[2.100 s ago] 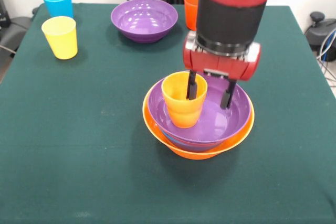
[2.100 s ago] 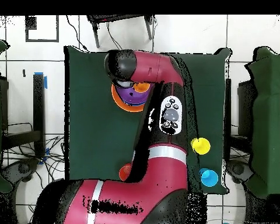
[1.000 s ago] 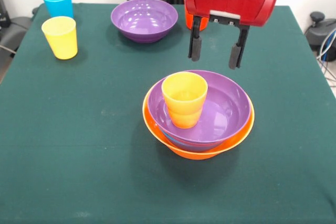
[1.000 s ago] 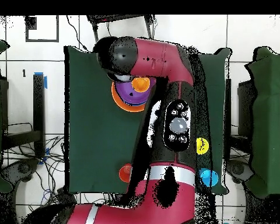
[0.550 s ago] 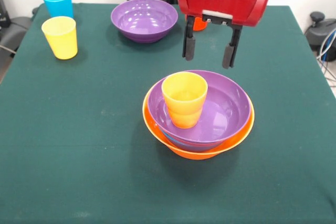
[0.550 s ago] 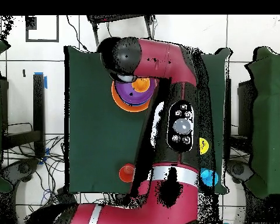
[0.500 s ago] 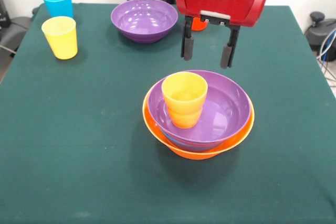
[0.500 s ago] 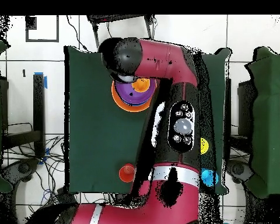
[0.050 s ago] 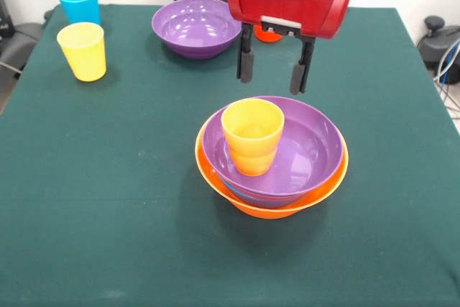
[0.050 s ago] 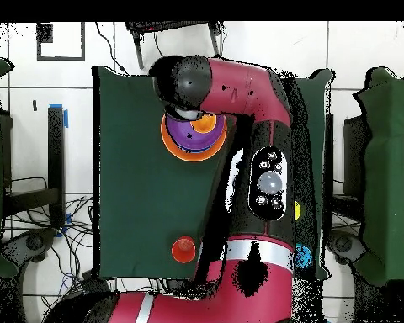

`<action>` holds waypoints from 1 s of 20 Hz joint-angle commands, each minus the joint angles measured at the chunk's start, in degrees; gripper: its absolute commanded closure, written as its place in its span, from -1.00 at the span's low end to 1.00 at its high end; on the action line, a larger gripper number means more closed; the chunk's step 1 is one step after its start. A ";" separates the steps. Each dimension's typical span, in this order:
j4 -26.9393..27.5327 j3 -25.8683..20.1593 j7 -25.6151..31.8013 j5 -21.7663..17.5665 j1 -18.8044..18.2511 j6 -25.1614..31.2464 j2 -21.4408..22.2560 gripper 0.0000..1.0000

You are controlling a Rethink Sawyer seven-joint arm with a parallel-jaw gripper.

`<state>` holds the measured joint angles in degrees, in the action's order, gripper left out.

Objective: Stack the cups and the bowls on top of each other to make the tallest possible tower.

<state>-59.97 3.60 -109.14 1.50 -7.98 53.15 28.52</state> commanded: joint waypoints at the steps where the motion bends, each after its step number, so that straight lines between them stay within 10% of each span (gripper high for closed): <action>1: -6.51 -4.75 2.23 -2.05 -0.44 1.76 -1.64 -1.00; 20: -5.13 -4.22 -0.40 -2.26 0.83 0.07 -3.05 -1.00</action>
<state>-59.97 3.60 -109.14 1.33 -7.77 53.15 28.31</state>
